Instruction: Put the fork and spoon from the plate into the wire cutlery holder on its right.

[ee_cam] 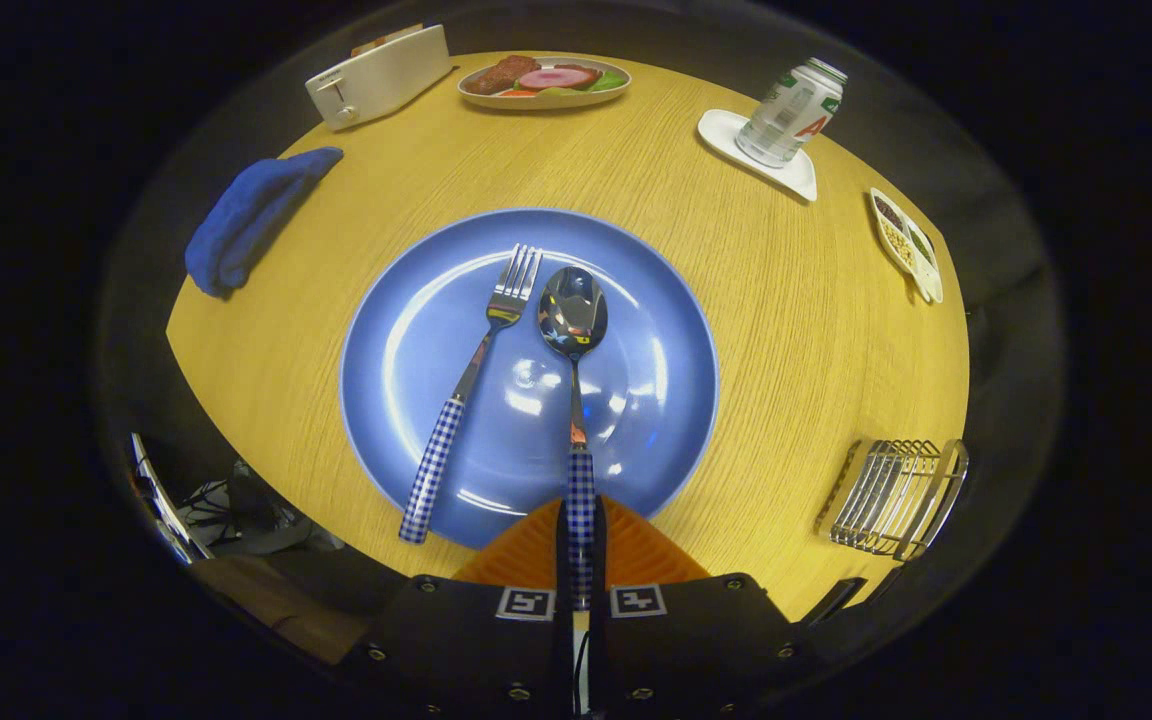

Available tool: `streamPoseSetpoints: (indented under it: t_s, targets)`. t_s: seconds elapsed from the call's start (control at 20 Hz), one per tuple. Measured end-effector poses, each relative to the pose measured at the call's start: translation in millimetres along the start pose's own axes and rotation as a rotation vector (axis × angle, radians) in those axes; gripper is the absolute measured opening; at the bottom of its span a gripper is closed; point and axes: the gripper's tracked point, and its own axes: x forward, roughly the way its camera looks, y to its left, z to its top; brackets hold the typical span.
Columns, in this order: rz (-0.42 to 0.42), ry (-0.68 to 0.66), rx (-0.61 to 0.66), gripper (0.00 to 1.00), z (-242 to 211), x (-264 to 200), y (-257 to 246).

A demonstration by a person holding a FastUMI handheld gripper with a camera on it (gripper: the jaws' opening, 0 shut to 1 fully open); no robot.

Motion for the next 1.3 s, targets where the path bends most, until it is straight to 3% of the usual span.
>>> streamPoseSetpoints:
  t_s: [0.55, 1.3]
  targets:
    - [0.005, 0.046, -0.101, 0.06, -36.9, -81.9, -43.7]
    - [-0.081, 0.204, 0.078, 0.06, -135.4, -165.9, -184.2]
